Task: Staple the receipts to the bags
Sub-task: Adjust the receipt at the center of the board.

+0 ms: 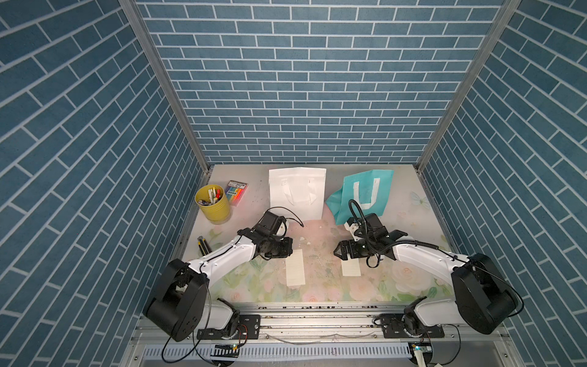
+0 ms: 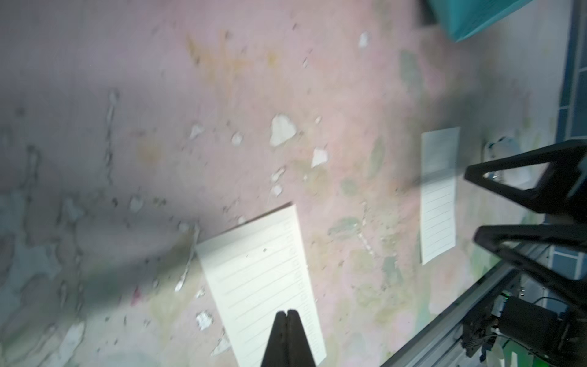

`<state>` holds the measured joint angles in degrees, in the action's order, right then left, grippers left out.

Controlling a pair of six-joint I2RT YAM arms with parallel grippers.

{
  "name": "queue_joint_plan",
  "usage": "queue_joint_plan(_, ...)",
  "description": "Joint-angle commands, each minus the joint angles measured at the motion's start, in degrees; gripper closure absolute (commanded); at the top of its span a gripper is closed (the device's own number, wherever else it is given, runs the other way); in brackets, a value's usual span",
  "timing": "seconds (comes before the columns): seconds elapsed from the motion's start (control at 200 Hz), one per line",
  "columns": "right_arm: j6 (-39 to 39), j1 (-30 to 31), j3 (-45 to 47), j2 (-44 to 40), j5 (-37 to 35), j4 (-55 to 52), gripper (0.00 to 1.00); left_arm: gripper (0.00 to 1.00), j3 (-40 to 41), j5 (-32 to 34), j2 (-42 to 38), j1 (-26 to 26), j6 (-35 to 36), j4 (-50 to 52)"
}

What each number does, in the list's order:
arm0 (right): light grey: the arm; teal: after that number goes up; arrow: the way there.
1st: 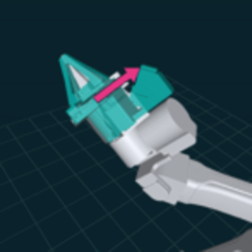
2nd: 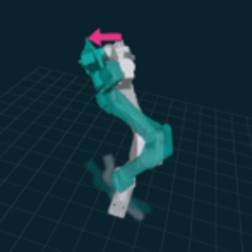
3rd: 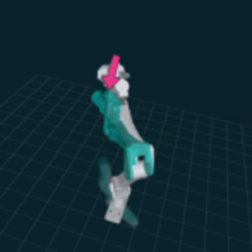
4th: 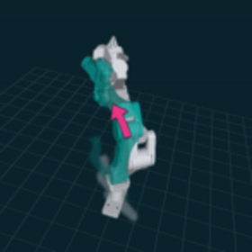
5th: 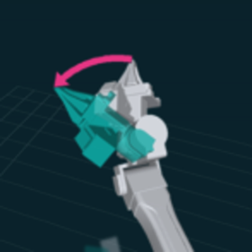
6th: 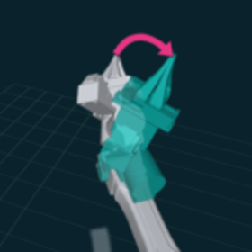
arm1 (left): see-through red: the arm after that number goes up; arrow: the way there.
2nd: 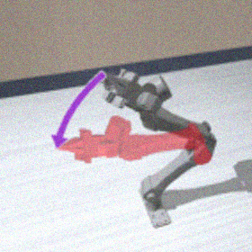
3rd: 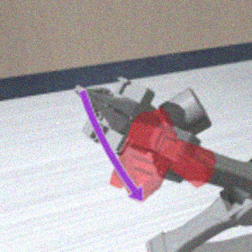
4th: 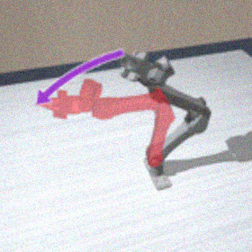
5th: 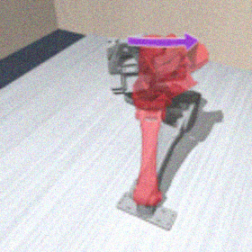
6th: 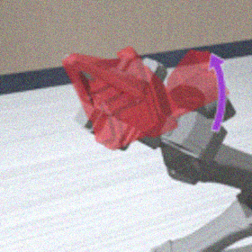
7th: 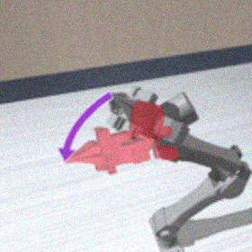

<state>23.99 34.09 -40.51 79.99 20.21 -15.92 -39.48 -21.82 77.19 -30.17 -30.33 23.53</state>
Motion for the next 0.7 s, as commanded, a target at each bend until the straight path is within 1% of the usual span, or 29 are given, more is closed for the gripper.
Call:
queue_joint_plan(0.0,-0.09,0.28,-1.55,1.17,0.45,-1.63,0.02,1.00,4.13,3.06,-1.71,-0.64,-3.76,6.70)
queue_joint_plan(0.175,0.01,0.28,-1.58,2.31,1.48,-1.50,0.02,1.00,6.84,2.25,-1.75,-0.60,-4.39,5.56)
queue_joint_plan(0.34,0.01,0.28,-2.21,3.90,2.44,-1.43,0.03,1.00,6.38,0.64,4.17,-0.71,-4.18,1.21)
queue_joint_plan(0.67,2.09,0.20,-0.18,3.66,4.26,1.73,0.03,1.00,-0.26,-0.96,16.97,-1.11,-1.65,-3.79)
queue_joint_plan(0.695,2.11,0.21,-0.18,3.81,4.38,1.85,0.03,1.00,-2.44,-1.17,18.00,-1.07,-1.48,-3.95)
